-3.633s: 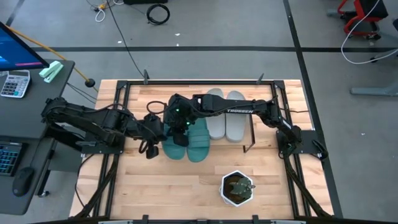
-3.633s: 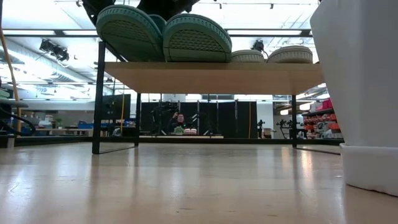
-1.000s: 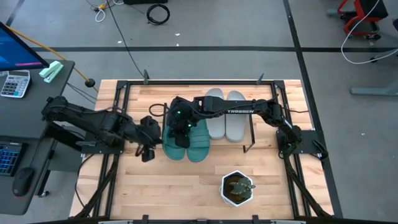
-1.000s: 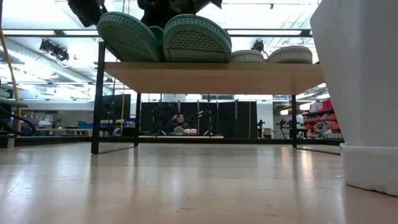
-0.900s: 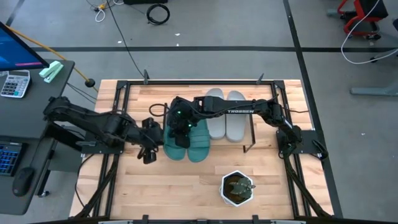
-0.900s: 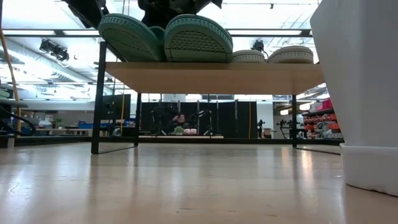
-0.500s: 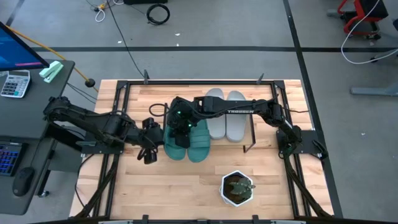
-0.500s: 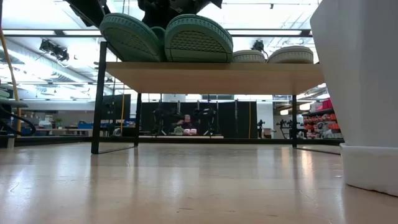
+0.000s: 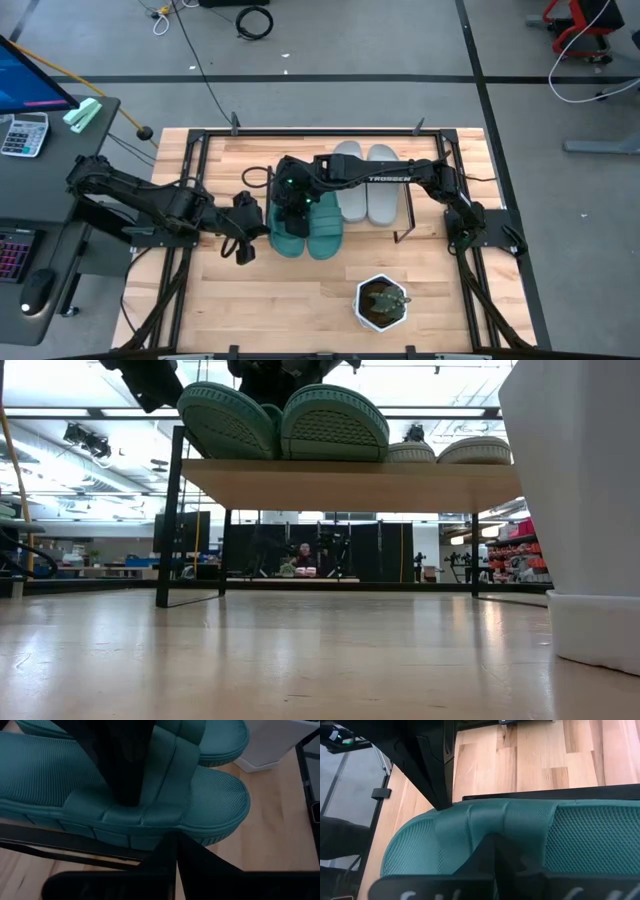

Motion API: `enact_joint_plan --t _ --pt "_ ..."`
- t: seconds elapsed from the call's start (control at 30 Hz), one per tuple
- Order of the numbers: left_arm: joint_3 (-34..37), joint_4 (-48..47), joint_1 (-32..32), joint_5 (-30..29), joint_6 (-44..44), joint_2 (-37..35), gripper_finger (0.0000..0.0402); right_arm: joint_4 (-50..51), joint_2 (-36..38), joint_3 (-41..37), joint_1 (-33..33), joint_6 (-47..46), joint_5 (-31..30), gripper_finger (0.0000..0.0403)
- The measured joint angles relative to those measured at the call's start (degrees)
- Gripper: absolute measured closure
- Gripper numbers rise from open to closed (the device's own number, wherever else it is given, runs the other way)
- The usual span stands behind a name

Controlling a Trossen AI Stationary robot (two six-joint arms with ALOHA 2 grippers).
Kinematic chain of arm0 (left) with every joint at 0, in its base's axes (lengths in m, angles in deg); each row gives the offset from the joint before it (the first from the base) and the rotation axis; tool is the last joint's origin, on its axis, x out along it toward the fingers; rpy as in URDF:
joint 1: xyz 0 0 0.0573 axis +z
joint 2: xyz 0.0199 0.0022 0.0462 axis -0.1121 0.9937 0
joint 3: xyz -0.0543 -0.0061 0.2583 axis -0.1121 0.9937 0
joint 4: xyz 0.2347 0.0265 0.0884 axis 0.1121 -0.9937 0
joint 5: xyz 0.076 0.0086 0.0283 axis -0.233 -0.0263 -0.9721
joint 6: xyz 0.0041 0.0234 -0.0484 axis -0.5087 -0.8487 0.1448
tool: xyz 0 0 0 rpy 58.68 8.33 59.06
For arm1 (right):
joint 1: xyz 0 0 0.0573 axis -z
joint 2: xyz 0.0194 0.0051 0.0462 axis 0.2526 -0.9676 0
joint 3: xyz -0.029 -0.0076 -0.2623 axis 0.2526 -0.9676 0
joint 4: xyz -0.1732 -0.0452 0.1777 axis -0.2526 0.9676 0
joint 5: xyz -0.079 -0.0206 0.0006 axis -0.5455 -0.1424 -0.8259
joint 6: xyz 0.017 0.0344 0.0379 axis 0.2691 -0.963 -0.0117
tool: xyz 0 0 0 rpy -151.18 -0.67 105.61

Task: Pick and place slides into the shelf
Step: Put the green slide on the shelf

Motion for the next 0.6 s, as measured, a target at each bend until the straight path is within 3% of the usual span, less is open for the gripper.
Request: enact_joint_plan --t 0.33,0.6 --pt "0.0 -0.2 0.0 -1.1 -0.6 -0.6 0.0396 -1.4 0.0 0.0 -0.4 0.0 0.1 0.0403" --pt "0.0 0.2 0.0 -2.5 -2.0 -1.6 0.038 -2.5 0.4 0.0 -0.3 -0.1 0.8 0.0403"
